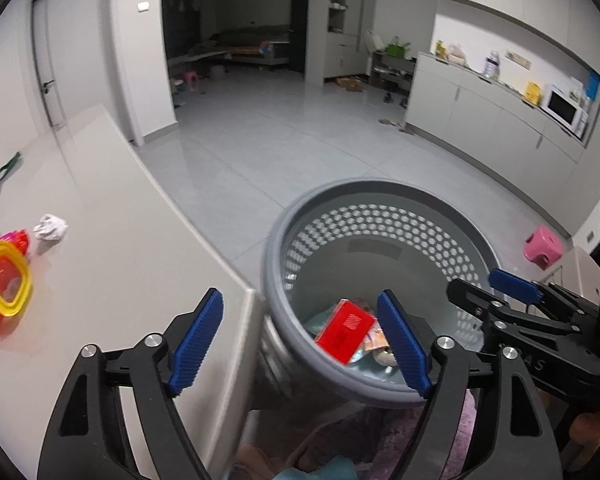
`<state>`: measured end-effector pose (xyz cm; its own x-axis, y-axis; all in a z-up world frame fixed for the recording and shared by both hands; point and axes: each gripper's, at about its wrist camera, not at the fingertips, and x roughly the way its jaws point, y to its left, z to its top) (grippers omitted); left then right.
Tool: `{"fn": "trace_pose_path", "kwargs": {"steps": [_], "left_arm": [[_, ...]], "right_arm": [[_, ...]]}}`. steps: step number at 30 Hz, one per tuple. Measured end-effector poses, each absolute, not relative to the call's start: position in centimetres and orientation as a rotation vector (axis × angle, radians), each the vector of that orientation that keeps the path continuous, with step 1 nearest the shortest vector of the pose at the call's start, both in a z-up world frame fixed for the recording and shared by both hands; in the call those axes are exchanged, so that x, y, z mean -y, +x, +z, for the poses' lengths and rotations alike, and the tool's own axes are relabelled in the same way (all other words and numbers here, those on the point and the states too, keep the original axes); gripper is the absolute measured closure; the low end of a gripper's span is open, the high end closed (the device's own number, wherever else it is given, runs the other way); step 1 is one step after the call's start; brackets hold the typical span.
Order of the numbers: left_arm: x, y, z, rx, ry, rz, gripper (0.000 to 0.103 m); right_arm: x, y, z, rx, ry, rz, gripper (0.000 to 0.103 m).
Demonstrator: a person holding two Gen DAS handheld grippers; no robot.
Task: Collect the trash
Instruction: 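Move both open tools back to the table toward the red bag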
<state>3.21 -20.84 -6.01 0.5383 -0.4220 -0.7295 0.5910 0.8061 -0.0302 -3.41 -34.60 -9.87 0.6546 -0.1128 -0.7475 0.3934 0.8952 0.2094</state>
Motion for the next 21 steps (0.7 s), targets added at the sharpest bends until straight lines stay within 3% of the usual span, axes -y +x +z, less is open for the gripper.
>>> {"fn": "trace_pose_path", "kwargs": {"steps": [9, 21], "left_arm": [[13.9, 3.7, -3.7, -0.719, 0.179, -0.428, 0.01], [1.5, 5.3, -0.5, -0.636, 0.092, -0.159, 0.009]], "right_arm": [[30.3, -1.7, -8.8, -0.77, 0.314, -0.194, 0.033], [19.6, 4.0, -5.7, -0.708, 0.15, 0.07, 0.03]]}}
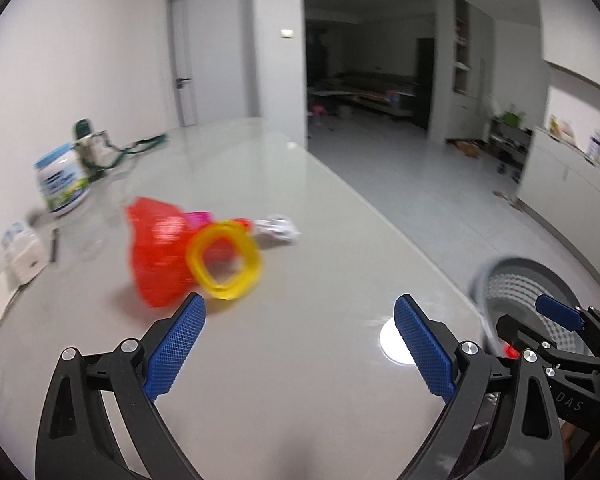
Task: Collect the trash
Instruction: 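Move both open tools back to the table toward the red bag, then grasp the yellow plastic ring with the right tool and lift it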
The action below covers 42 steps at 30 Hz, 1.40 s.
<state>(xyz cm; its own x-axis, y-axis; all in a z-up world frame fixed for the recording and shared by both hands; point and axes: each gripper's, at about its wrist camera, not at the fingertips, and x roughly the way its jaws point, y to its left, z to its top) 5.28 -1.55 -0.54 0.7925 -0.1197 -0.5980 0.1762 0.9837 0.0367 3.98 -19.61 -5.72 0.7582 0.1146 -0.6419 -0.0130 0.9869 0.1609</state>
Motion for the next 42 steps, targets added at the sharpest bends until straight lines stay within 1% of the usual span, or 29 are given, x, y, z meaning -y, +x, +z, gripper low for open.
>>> {"fn": "trace_pose_path", "kwargs": {"steps": [6, 12, 21, 23, 24, 25, 29, 33, 42], "left_arm": [[-3.6, 6.0, -0.1, -0.608, 0.084, -0.029, 0.007], [-8.6, 7.7, -0.8, -0.637, 0.056, 0.088, 0.007], [-14.1, 10.0, -2.1, -0.638, 0.019, 0.223, 0.007], [-14.6, 10.3, -2.4, -0.636, 0.017, 0.239, 0.007], [-14.8, 10.5, -2.5, -0.636, 0.014, 0.243, 0.007], [-15.1, 10.7, -2.7, -0.638, 0.009, 0.246, 0.007], [-15.6, 11.1, -3.3, -0.661, 0.003, 0.255, 0.007], [-15.8, 10.8, -3.0, -0.635, 0.01, 0.264, 0.007], [-16.0, 11.0, -3.3, -0.657, -0.012, 0.237, 0.007]], "right_arm": [[13.5, 8.7, -5.3, -0.721, 0.076, 0.186, 0.03], [7.7, 13.3, -6.0, -0.77, -0.009, 0.3, 0.03], [2.1, 18.1, -6.9, -0.809, -0.141, 0.385, 0.03], [1.6, 18.9, -7.0, -0.817, -0.149, 0.398, 0.03], [1.2, 19.3, -7.0, -0.818, -0.155, 0.404, 0.026], [0.9, 19.5, -7.0, -0.811, -0.166, 0.41, 0.026], [0.1, 19.9, -7.0, -0.807, -0.206, 0.441, 0.026], [-0.6, 20.4, -7.2, -0.828, -0.198, 0.497, 0.025], [-1.6, 21.9, -8.1, -0.848, -0.212, 0.511, 0.024]]}}
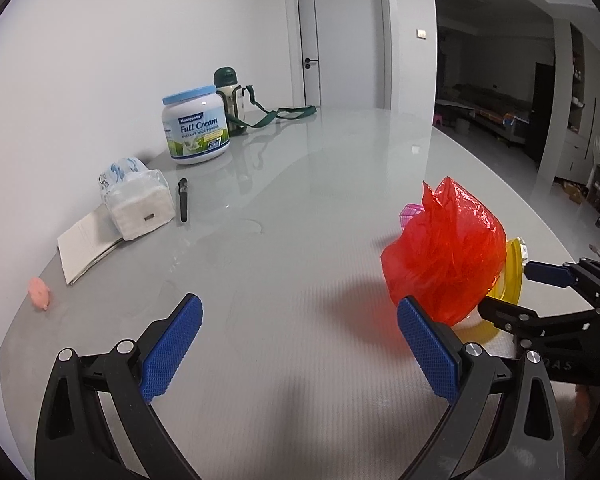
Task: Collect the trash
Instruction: 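Grasp the yellow plastic ring with the right tool and lift it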
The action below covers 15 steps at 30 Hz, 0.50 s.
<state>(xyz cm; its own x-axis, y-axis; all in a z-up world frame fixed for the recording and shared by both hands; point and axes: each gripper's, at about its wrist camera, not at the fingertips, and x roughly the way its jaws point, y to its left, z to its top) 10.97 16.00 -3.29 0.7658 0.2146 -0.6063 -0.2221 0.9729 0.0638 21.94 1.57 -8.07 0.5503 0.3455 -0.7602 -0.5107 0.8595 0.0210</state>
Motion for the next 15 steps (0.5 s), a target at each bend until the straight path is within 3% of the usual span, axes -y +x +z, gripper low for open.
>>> {"fn": "trace_pose_path", "kwargs": {"steps": [7, 9, 15], "left_arm": [[-16.0, 10.9, -3.3, -0.662, -0.017, 0.228, 0.007], [-15.9, 10.9, -3.3, -0.662, -0.021, 0.222, 0.007], [-15.7, 10.9, -3.4, -0.665, -0.023, 0.207, 0.007]], "right_arm": [[-1.4, 22.3, -8.1, -0.842, -0.195, 0.51, 0.026], [-1.3, 22.1, -8.0, -0.84, -0.185, 0.515, 0.034], [-0.5, 21.2, -7.7, -0.833, -0.142, 0.498, 0.034]]}}
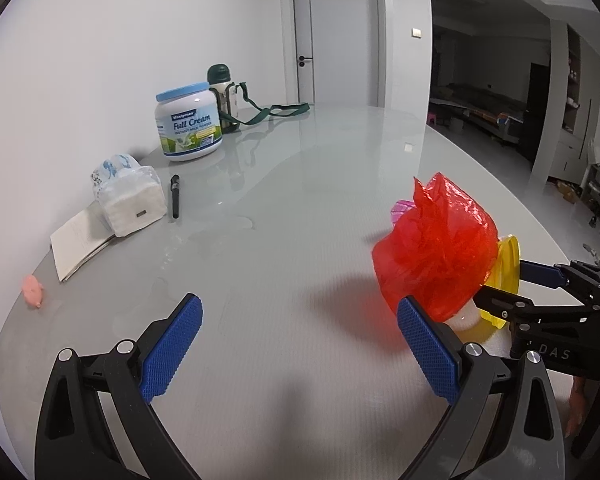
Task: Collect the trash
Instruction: 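Grasp the yellow plastic ring with the right tool and lift it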
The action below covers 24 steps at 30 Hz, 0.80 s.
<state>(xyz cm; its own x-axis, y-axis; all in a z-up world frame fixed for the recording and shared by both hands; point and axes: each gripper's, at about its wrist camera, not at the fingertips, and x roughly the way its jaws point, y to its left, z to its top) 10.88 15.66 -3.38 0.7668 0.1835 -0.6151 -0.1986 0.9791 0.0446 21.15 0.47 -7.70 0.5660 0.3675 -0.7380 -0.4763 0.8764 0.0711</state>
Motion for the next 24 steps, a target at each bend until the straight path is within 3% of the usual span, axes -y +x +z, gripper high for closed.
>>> {"fn": "trace_pose_path", "kwargs": {"steps": [24], "left_arm": [[-7.8, 13.5, -1.1, -0.641, -0.006, 0.046, 0.007]], "right_arm": [[12.8, 13.9, -7.3, -0.837, 0.183, 0.326, 0.034]]}}
